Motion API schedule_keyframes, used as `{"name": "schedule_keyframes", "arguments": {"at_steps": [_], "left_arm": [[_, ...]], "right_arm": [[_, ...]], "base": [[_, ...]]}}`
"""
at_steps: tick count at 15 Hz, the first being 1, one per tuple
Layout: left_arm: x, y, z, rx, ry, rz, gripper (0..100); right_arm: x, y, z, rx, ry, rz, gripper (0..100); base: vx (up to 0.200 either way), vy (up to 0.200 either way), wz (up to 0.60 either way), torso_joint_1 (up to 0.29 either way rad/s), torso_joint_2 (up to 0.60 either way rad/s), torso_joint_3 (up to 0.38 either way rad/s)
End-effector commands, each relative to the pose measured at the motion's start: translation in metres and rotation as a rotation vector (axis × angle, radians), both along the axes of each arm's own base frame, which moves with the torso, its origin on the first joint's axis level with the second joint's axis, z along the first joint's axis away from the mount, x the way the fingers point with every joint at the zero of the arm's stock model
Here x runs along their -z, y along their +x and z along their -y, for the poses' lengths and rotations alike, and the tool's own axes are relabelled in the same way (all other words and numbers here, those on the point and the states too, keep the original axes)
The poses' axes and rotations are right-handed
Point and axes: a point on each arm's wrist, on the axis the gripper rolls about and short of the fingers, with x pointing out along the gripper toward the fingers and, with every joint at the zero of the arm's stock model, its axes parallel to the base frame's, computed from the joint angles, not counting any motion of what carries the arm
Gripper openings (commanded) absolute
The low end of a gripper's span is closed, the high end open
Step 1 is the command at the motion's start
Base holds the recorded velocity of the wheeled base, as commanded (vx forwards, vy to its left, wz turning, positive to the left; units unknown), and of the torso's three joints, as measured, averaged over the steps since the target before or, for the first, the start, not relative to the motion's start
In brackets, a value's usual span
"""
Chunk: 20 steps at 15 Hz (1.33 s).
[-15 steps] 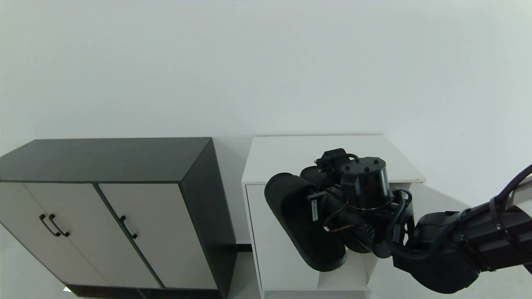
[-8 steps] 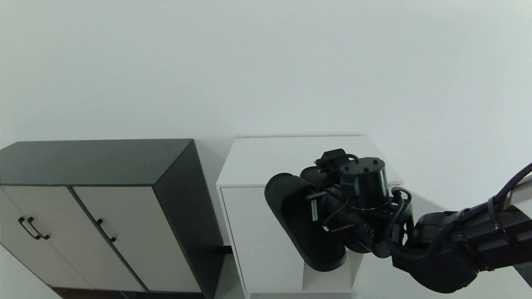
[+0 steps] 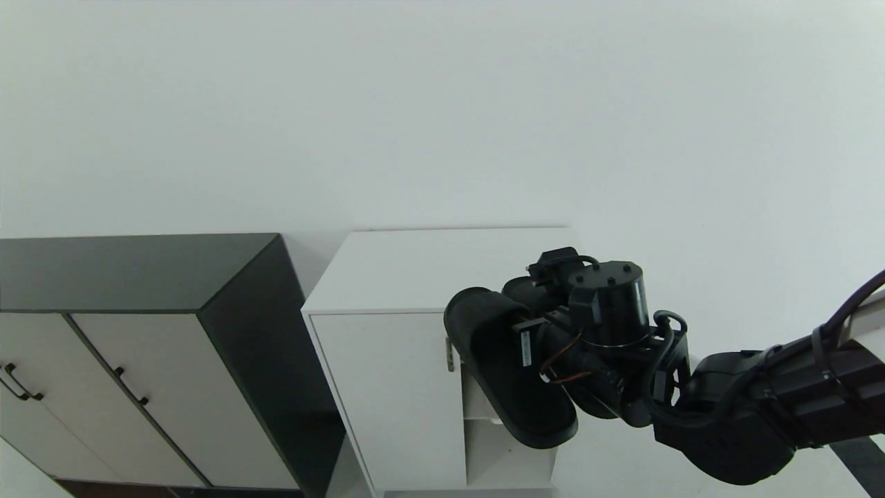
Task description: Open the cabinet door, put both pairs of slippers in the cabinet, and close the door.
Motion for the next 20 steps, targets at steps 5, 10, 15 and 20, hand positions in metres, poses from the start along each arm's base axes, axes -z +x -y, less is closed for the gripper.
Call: {"name": "schedule_keyframes", "arguments": {"at_steps": [5,10,15,20], "left_arm": [[0.0,0.0,0.0,-0.001,0.0,-0.001,0],[0.0,0.0,0.0,-0.001,0.0,-0.001,0],[0.0,0.0,0.0,-0.001,0.0,-0.001,0],[0.0,0.0,0.0,-0.001,-0.002,-0.001,0]], "right_arm": [[0.005,0.002,-0.001,0.002,-0.009,-0.008,0],[0.012,0.002,-0.001,-0.008,-0.044,0.036,0],[0.018,0.007,0.0,-0.001,-0.036,0.089,0],[0.018,0.007,0.001,-0.001,-0.035,0.088,0]], "base": [[0.0,0.0,0.0,0.0,0.0,0.0],[0.0,0.0,0.0,0.0,0.0,0.0],[0.0,0.0,0.0,0.0,0.0,0.0],[0.0,0.0,0.0,0.0,0.0,0.0]]}}
